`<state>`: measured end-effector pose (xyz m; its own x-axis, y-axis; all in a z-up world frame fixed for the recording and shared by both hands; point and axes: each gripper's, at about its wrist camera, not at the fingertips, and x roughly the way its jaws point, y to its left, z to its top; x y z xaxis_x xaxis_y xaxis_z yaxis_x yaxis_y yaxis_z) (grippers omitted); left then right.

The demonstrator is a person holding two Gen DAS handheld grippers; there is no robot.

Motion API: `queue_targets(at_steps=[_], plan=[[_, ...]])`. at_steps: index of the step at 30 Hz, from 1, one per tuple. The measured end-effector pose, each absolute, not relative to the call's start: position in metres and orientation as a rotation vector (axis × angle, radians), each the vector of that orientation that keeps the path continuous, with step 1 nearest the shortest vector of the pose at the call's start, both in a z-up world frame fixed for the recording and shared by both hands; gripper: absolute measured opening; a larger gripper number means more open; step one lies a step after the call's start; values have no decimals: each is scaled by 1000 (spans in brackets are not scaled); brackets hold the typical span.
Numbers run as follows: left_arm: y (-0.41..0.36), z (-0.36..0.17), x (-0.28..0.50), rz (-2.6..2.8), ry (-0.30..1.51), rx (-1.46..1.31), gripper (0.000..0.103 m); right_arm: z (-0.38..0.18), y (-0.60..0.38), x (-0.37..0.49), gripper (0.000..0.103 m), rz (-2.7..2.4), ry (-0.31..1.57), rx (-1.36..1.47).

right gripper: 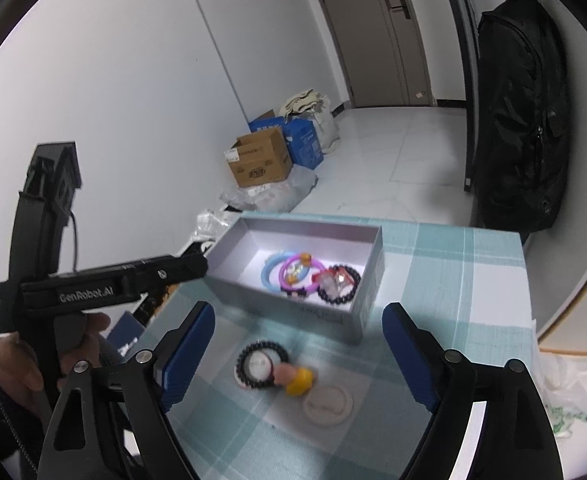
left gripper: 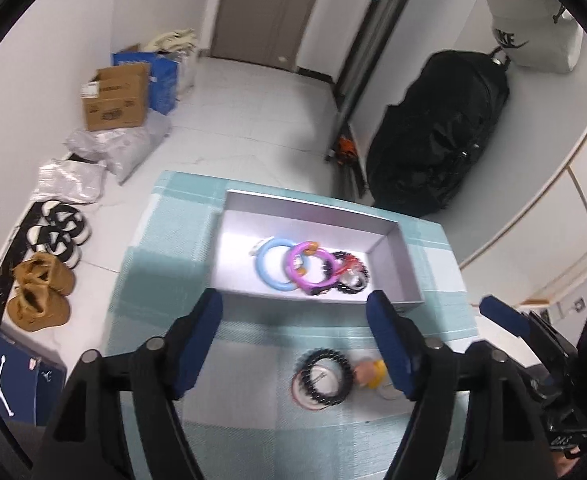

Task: Organize jewelry
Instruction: 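Move both grippers back over the duck charm and black coiled bracelet, then grasp the yellow duck charm with the right gripper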

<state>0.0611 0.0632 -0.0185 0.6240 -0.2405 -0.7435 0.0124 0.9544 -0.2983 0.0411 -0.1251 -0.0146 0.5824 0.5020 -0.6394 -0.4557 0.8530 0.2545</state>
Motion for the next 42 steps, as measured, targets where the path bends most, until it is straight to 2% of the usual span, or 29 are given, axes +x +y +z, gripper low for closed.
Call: queue_targets(at_steps=[11, 26, 32, 38, 42], plan=[[62, -48, 34, -106, 933, -269, 72, -47, -123, 20, 86, 577, 811, -5], [57, -68, 21, -43, 984, -143, 72, -73, -117, 32, 85, 640, 921, 142], [67, -75, 25, -28, 1020, -221, 72, -83, -112, 41, 66, 656, 967, 162], [62, -81, 26, -22, 1043, -205, 72, -88, -111, 44, 63, 646, 981, 156], [59, -83, 26, -25, 1054, -186, 72, -94, -105, 52, 53, 640, 997, 150]])
